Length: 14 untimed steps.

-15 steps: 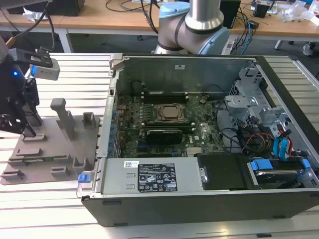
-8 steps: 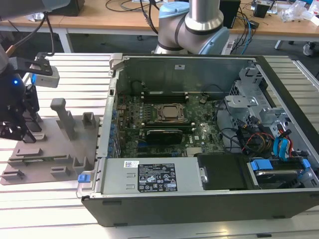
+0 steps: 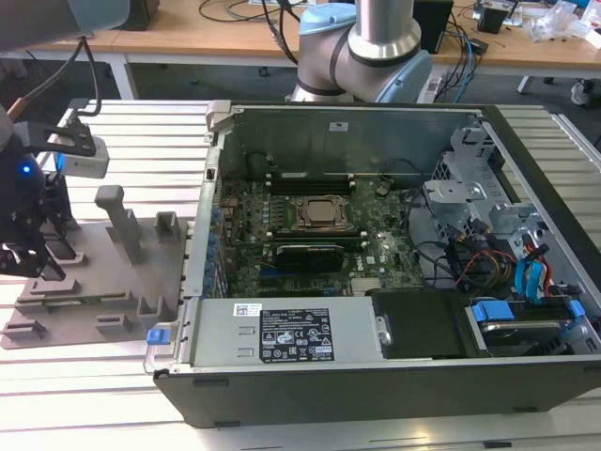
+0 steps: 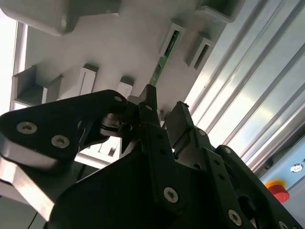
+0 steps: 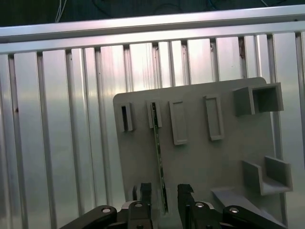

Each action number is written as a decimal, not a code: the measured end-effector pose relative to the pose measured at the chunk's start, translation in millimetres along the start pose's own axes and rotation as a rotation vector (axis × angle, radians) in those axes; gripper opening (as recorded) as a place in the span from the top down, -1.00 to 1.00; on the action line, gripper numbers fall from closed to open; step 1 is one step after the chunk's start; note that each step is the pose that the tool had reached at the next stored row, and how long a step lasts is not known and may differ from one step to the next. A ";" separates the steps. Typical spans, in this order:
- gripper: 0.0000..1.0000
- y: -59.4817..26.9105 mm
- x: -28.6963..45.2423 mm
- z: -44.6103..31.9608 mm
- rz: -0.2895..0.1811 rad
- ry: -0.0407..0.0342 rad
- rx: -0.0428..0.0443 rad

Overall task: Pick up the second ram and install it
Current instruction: 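Pick up the second ram and move it above second insertion slot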

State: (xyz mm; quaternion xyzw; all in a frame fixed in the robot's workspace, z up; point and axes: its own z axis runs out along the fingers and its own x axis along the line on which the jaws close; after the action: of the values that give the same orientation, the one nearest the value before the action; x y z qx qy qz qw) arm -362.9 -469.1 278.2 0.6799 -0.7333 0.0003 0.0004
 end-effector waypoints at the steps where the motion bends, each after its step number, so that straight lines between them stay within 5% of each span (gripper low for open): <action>1: 0.28 0.0 0.0 1.1 0.000 0.0001 0.0000; 14: 0.28 0.1 0.1 22.2 0.000 0.0001 0.0000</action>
State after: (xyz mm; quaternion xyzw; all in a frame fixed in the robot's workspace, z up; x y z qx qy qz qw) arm -363.0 -469.2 255.9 0.6800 -0.7332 0.0003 0.0004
